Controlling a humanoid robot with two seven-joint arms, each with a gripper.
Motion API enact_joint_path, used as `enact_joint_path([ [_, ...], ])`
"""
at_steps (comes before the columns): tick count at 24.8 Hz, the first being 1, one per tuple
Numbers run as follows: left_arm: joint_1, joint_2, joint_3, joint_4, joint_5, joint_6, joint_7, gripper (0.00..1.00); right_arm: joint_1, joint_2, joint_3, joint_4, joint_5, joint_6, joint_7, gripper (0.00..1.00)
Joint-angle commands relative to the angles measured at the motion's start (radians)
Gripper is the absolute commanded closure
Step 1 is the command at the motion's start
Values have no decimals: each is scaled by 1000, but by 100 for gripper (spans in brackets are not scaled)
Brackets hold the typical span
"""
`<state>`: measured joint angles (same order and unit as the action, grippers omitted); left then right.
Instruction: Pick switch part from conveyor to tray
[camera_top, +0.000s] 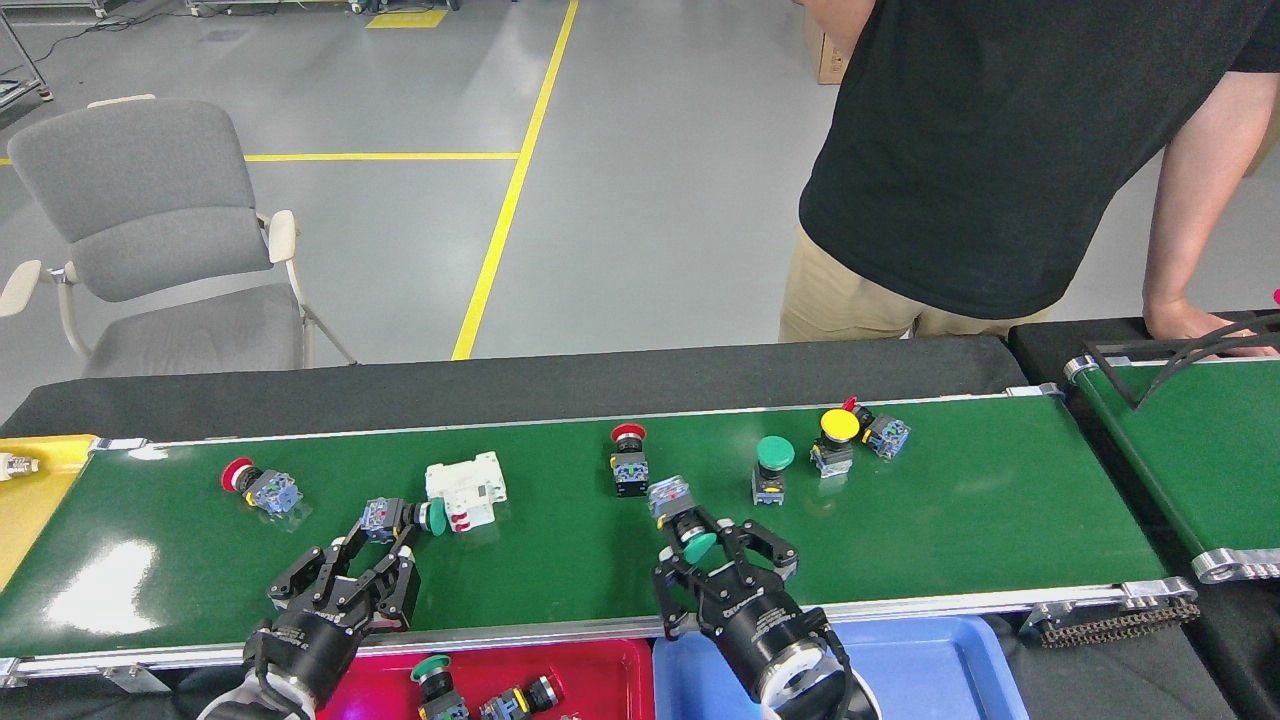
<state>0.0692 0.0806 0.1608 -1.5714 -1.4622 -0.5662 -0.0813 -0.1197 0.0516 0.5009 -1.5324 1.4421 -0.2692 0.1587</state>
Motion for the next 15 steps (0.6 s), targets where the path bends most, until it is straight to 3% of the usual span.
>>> enact_joint_path([
  [1,55,-4,0,-93,14,-141,6,68,-5,1,37,-18,0,-160,-15,74],
  [2,95,-7,0,-125,28,-192,6,63,2,1,64,-18,0,-196,-16,57],
  [3,126,-10,0,-145,43,-219,6,60,17,1,91,-18,0,-209,-16,18],
  [4,142,-12,0,-156,53,-219,6,54,31,1,113,-18,0,-217,-16,0],
  [5,158,-16,0,-160,53,-219,5,42,41,-6,128,-18,0,-217,-16,0],
  [7,173,-18,8,-160,54,-219,3,29,63,-6,131,-20,0,-219,-16,0],
  [8,173,-24,19,-162,54,-219,5,9,71,-4,128,-23,0,-219,-16,0],
  [9,172,-28,28,-163,56,-219,6,0,72,-2,128,-25,-3,-217,-16,0],
  [12,181,-35,85,-168,59,-219,8,0,77,-2,91,-66,-23,-211,-21,0],
  [15,187,-36,125,-170,63,-219,8,0,140,-9,-55,-124,-71,-208,-25,1],
])
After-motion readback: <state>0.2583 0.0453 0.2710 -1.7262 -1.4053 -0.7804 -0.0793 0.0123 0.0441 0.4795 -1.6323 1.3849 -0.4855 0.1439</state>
